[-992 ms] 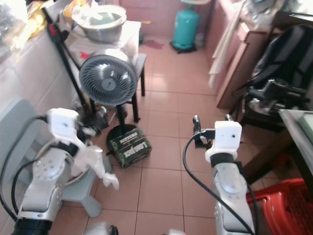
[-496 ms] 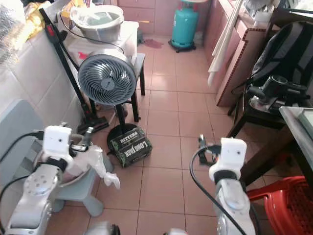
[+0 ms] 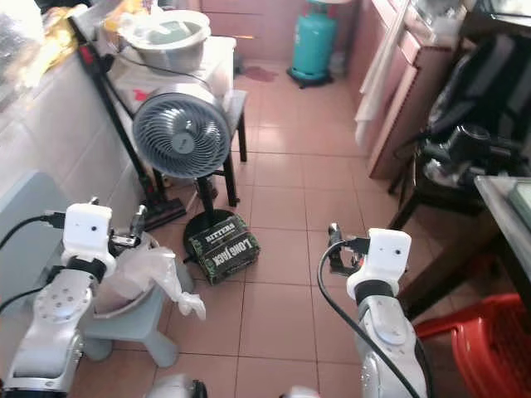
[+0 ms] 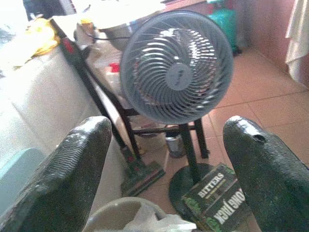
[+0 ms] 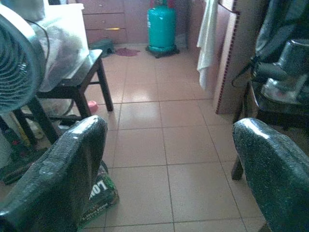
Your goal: Setting the table
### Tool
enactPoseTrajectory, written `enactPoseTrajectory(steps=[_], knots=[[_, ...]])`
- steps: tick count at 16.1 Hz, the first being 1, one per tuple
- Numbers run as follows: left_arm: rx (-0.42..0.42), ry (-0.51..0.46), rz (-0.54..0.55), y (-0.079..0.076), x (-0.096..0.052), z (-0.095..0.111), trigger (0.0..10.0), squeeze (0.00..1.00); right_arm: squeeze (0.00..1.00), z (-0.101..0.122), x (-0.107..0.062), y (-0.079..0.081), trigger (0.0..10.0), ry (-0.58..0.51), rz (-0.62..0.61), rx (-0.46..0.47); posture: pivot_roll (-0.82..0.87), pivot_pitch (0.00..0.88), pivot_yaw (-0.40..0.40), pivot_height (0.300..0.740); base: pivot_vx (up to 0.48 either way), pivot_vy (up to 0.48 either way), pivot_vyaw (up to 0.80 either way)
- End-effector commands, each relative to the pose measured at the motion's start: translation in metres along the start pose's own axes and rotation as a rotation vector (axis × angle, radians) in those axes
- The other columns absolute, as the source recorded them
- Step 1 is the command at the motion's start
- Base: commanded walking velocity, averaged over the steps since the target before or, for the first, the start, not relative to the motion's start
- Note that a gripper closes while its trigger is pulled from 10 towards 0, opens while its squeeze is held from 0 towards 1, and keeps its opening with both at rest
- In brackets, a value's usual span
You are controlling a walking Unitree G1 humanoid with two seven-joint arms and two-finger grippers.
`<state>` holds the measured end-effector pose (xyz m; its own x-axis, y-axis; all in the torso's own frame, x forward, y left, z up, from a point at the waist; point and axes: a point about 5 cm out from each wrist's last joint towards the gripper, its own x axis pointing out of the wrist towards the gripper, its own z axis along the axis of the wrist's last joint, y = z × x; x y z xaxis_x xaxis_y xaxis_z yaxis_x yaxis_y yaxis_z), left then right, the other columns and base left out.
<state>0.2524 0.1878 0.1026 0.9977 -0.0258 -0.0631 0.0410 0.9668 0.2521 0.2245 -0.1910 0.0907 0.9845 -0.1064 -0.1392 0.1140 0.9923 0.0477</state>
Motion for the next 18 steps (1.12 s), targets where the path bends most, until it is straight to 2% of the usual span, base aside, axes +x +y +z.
enactPoseTrajectory(steps=[1,4,13,16,18], knots=[[0.004,0.006,-0.013,-0.0037,0.0004,-0.0001,10.0,0.0,0.0,0.0019,0.0008,-0.0007,10.0,-0.001,0.006,-0.004,-0.02,0.0,0.022,0.74,-0.266,0.0,-0.63],[0.004,0.013,-0.011,-0.0014,0.0029,-0.0019,10.0,0.0,0.0,0.0021,0.0014,-0.0012,10.0,0.004,0.003,-0.012,-0.02,0.0,0.016,0.74,-0.355,0.0,-0.5],[0.018,0.011,0.008,0.0037,0.0064,0.0003,10.0,0.0,0.0,0.0016,0.0018,-0.0076,10.0,0.023,-0.01,-0.108,-0.02,0.0,0.012,0.74,-0.371,0.0,0.0],[0.011,0.01,0.013,0.0039,0.0067,0.0005,10.0,0.0,0.0,0.0013,0.0022,-0.0064,10.0,0.029,-0.01,-0.096,-0.02,0.0,0.01,0.74,-0.396,0.0,0.0],[-0.005,0.017,0.02,0.004,0.0074,-0.0004,10.0,0.0,0.0,0.0004,0.002,-0.0066,10.0,0.041,-0.009,-0.094,-0.02,0.0,0.007,0.74,-0.416,0.0,-0.71]])
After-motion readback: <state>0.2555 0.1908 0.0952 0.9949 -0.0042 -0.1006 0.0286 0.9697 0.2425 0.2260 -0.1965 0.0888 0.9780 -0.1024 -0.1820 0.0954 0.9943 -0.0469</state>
